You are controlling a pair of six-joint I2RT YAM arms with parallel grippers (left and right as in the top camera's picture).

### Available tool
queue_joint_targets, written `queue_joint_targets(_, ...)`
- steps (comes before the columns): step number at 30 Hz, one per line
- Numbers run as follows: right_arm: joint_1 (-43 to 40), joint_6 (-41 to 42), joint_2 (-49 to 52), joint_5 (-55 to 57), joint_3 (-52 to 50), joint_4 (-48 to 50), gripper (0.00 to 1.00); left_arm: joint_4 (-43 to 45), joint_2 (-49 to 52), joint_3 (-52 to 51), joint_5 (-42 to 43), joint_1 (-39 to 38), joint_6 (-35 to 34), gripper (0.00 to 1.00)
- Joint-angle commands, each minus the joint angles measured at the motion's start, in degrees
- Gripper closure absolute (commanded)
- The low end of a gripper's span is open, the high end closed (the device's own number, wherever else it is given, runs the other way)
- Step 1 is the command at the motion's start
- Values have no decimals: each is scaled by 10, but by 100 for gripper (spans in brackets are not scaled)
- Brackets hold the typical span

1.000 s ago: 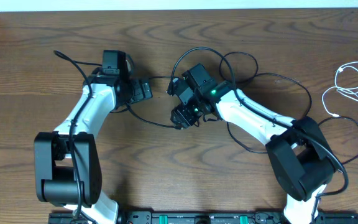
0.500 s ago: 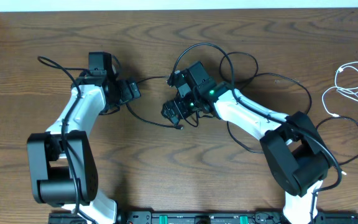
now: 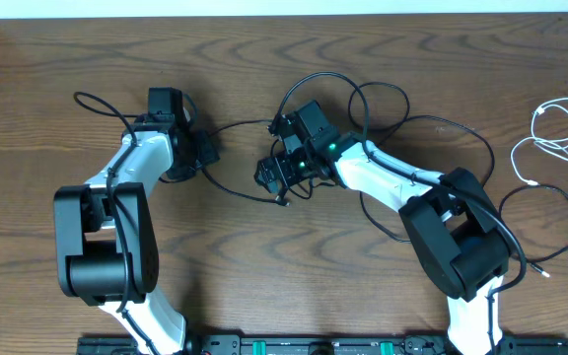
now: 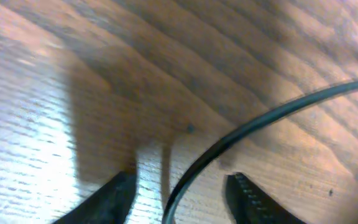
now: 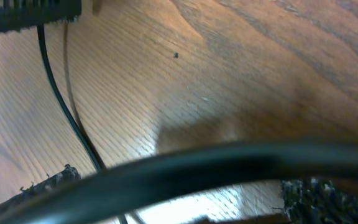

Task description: Untangle cables

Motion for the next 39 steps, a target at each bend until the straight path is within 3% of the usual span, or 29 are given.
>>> queue_joint_targets(1, -2, 11, 19, -9, 2, 2, 1, -18, 26, -9, 52, -1, 1, 80)
queue_joint_targets(2, -2, 11, 19, -9, 2, 3, 1, -23, 26, -9, 65, -1, 1, 89)
queue_joint_targets(3, -2, 11, 19, -9, 2, 4, 1, -29, 26, -9, 82, -1, 0, 92)
queue_joint_targets(6, -3, 12, 19, -50, 2, 12, 1, -39, 26, -9, 144, -1, 3, 92)
queue_joint_targets(11, -11, 30, 19, -199, 2, 34, 1, -40, 26, -9, 307, -1, 68, 92)
queue_joint_targets(15, -11, 7, 20, -137, 1, 29, 1, -38, 26, -9, 426, -1, 91, 92)
queue_joint_targets(22, -6, -22, 20, -124, 0, 22, 1, -20, 26, -9, 497, -1, 91, 92)
queue_joint_targets(26, 7, -22, 20, -124, 0, 28, 1, 22, 26, -9, 601, -1, 91, 92)
queue_joint_targets(29, 16, -22, 20, -124, 0, 32, 1, 36, 26, -9, 603, -1, 91, 92)
queue_joint_targets(32, 25, -22, 20, -124, 0, 34, 14, 33, 26, -9, 604, -1, 91, 92)
queue_joint_targets(39, 36, -21, 20, -124, 0, 49, 88, 33, 26, -9, 596, -1, 91, 92)
